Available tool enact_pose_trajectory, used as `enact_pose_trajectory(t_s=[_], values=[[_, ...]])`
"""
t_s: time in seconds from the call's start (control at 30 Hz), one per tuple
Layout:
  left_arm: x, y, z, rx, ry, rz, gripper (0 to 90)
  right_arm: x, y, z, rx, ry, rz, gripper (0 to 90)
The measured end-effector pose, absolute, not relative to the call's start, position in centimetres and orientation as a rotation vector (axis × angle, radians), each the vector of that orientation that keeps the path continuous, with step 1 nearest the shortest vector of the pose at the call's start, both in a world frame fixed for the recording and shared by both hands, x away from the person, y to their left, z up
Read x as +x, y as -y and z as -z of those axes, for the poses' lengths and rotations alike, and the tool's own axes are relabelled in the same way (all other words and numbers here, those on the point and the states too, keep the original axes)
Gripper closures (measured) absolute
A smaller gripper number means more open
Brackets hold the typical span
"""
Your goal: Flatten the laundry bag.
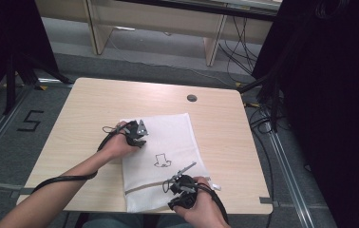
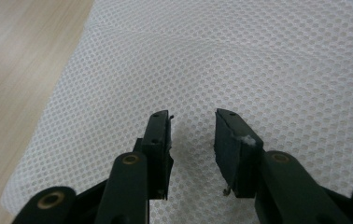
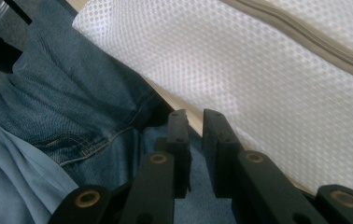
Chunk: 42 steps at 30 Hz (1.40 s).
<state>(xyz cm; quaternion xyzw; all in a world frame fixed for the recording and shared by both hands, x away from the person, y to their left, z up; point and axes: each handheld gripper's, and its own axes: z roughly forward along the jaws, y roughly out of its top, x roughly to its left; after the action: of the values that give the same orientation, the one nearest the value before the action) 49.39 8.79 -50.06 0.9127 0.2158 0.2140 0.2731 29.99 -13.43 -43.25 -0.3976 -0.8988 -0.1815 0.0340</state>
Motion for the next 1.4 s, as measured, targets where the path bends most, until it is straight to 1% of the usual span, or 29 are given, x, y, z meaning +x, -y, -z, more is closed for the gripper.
enact_pose_trajectory(t_s=[0.17,0.2,0.3,0.47,0.53,0.6,0.7,0.77,0.8,0.9,1.0,1.1,1.17,1.23,1.27,1.3,1.4], values=[[49.4,-8.8,50.1,2.443,-0.604,-0.571,63.3,30.5,14.9,42.1,-1.263,2.768,0.62,85.2],[49.3,-8.9,50.1,2.445,-0.591,-0.58,62.7,30.7,15.1,41.7,-1.275,2.769,0.631,86.5],[48.9,-9.0,49.9,2.408,-0.601,-0.555,59.8,31.3,15.9,40.8,-1.329,2.767,0.648,90.0],[47.3,-9.3,48.3,2.366,-0.545,-0.532,60.1,33.3,17.6,40.4,-1.447,2.751,0.65,90.0],[46.2,-9.5,47.6,2.372,-0.504,-0.507,63.1,34.3,18.4,40.9,-1.469,2.772,0.634,90.0],[45.1,-9.8,47.0,2.369,-0.48,-0.44,66.6,35.1,19.1,41.6,-1.491,2.768,0.629,90.0],[43.3,-10.4,46.5,2.378,-0.443,-0.375,73.1,35.9,19.8,42.5,-1.535,2.734,0.606,90.0],[42.8,-10.5,46.4,2.384,-0.434,-0.356,78.4,36.2,20.2,43.1,-1.55,2.729,0.604,90.0],[41.7,-10.9,46.4,2.432,-0.384,-0.311,80.2,36.4,20.4,43.3,-1.552,2.731,0.594,90.0],[40.2,-11.0,46.8,2.442,-0.359,-0.25,83.6,36.7,20.7,43.9,-1.583,2.71,0.561,90.0],[39.1,-10.9,47.5,2.436,-0.367,-0.205,83.9,36.8,20.8,44.3,-1.64,2.672,0.512,90.0],[38.7,-10.6,48.3,2.455,-0.355,-0.197,83.6,37.0,20.9,44.7,-1.639,2.675,0.504,90.0],[38.4,-10.3,48.8,2.42,-0.398,-0.186,83.5,37.1,20.9,45.1,-1.655,2.673,0.473,90.0],[38.4,-10.2,48.9,2.431,-0.386,-0.187,83.3,37.1,21.0,45.3,-1.638,2.683,0.482,90.0],[38.6,-10.3,48.9,2.475,-0.35,-0.193,83.3,37.1,20.9,45.9,-1.63,2.682,0.474,90.0],[38.6,-10.2,49.0,2.476,-0.348,-0.193,83.2,37.1,20.9,45.8,-1.629,2.677,0.462,90.0],[38.5,-10.0,49.6,2.459,-0.388,-0.181,82.9,37.1,21.0,46.4,-1.605,2.691,0.428,90.0]])
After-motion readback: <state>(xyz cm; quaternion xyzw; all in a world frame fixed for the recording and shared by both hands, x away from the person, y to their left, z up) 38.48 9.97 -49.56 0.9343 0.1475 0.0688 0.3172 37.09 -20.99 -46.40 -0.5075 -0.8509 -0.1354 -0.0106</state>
